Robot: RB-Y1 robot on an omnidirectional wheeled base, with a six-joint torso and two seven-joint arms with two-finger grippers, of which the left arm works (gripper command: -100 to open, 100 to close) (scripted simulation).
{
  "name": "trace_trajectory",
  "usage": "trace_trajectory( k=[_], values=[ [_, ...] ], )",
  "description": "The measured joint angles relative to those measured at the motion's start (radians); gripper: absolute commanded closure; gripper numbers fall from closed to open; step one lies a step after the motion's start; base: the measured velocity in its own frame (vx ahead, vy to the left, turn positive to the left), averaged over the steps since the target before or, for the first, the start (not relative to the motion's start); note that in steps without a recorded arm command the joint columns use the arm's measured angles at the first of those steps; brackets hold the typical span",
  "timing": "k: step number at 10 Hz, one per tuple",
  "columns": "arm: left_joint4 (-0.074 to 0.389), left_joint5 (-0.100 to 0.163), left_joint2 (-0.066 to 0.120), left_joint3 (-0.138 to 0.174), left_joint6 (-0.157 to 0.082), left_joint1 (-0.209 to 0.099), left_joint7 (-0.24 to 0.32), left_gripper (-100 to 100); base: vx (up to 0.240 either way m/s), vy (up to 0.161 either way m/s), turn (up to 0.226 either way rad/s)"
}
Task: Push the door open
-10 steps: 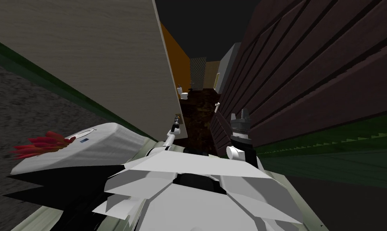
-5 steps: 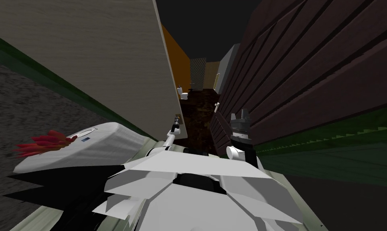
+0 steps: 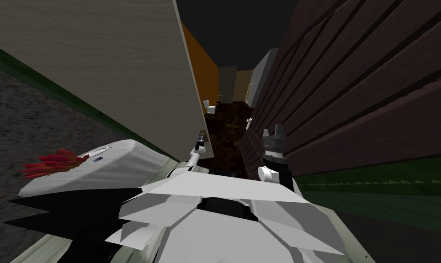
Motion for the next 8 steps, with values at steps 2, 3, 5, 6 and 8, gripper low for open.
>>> trace_trajectory(
  k=[2,3,5,6,8],
  values=[
    [0.019,-0.012,0.005,0.012,-0.015,-0.017,-0.001,100,0.189,-0.023,0.119],
    [0.019,-0.019,0.007,0.015,-0.014,-0.018,0.002,100,0.205,-0.033,0.104],
    [0.023,-0.035,0.012,0.027,-0.014,-0.023,0.008,100,0.208,-0.065,0.157],
    [0.012,-0.044,0.009,0.034,-0.011,-0.019,0.009,100,0.182,-0.037,0.179],
    [0.029,-0.061,0.015,0.060,-0.015,-0.036,0.009,100,0.191,-0.007,0.240]
  ],
)
